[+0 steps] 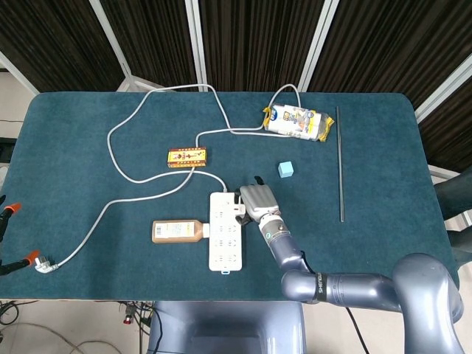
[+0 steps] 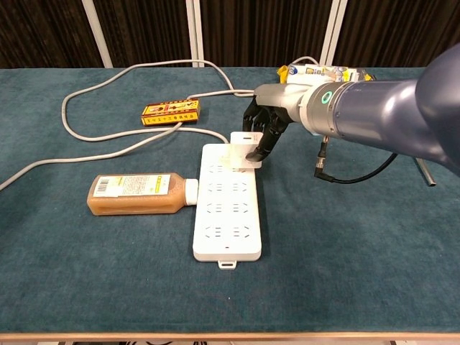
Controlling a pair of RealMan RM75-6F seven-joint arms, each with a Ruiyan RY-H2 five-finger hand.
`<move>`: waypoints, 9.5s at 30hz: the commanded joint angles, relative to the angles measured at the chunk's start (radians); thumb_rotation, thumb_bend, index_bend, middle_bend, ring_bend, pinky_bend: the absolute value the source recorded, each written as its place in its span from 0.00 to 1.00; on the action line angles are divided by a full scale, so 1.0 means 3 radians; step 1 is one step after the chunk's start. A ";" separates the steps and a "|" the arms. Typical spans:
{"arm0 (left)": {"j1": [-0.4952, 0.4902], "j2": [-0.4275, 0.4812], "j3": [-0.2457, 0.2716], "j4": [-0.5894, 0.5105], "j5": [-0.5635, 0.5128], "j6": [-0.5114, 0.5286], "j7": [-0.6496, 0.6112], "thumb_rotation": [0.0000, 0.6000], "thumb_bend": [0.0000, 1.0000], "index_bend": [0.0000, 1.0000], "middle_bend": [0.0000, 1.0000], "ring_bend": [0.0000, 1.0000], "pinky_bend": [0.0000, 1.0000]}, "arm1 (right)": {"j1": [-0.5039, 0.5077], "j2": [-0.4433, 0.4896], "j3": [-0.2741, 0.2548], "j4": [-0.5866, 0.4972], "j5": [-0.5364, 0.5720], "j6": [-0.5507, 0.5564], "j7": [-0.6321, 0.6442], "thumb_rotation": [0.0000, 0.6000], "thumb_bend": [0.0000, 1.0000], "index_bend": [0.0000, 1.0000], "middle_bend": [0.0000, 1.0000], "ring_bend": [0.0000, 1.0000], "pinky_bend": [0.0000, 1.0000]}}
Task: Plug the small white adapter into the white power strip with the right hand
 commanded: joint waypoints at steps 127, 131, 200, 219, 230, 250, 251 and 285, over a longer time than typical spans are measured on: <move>-0.0012 -0.0012 -0.0004 0.0002 -0.0028 -0.0020 0.0044 1.00 0.09 0.18 0.00 0.00 0.00 | 0.0219 0.0074 -0.0131 0.0022 0.0318 -0.0316 -0.0218 1.00 0.61 0.36 0.31 0.19 0.00; -0.0014 -0.0012 -0.0004 0.0004 -0.0031 -0.0025 0.0043 1.00 0.09 0.18 0.00 0.00 0.00 | 0.0236 0.0105 -0.0151 -0.0003 0.0348 -0.0316 -0.0226 1.00 0.61 0.33 0.28 0.17 0.00; -0.0023 -0.0006 0.0017 -0.0029 -0.0045 -0.0061 0.0093 1.00 0.09 0.19 0.00 0.00 0.00 | -0.0270 0.1099 0.0023 -0.0729 -0.0057 0.0278 0.0592 1.00 0.32 0.66 0.47 0.46 0.58; -0.0028 -0.0009 0.0028 -0.0037 -0.0039 -0.0074 0.0110 1.00 0.09 0.19 0.00 0.00 0.00 | -0.0364 0.1024 0.0081 -0.0653 -0.0169 0.0378 0.0579 1.00 0.73 1.00 0.83 0.87 1.00; -0.0031 0.0002 0.0035 -0.0045 -0.0035 -0.0088 0.0094 1.00 0.09 0.19 0.00 0.00 0.00 | -0.0408 0.1123 -0.0057 -0.0928 -0.0413 0.0073 0.0536 1.00 0.98 1.00 0.88 0.91 1.00; -0.0045 0.0000 0.0034 -0.0036 -0.0050 -0.0114 0.0100 1.00 0.09 0.20 0.00 0.00 0.00 | 0.0392 0.1107 -0.0352 -0.1065 0.0538 -0.0376 -0.0430 1.00 0.98 1.00 0.88 0.91 1.00; -0.0044 0.0000 0.0031 -0.0035 -0.0052 -0.0110 0.0098 1.00 0.09 0.20 0.00 0.00 0.00 | 0.0467 0.1114 -0.0361 -0.1043 0.0656 -0.0415 -0.0472 1.00 0.98 1.00 0.88 0.91 1.00; -0.0044 0.0009 0.0017 -0.0031 -0.0081 -0.0111 0.0076 1.00 0.09 0.20 0.00 0.00 0.00 | 0.1001 0.0577 -0.0314 -0.0443 0.1304 -0.0205 -0.0536 1.00 0.98 1.00 0.88 0.91 1.00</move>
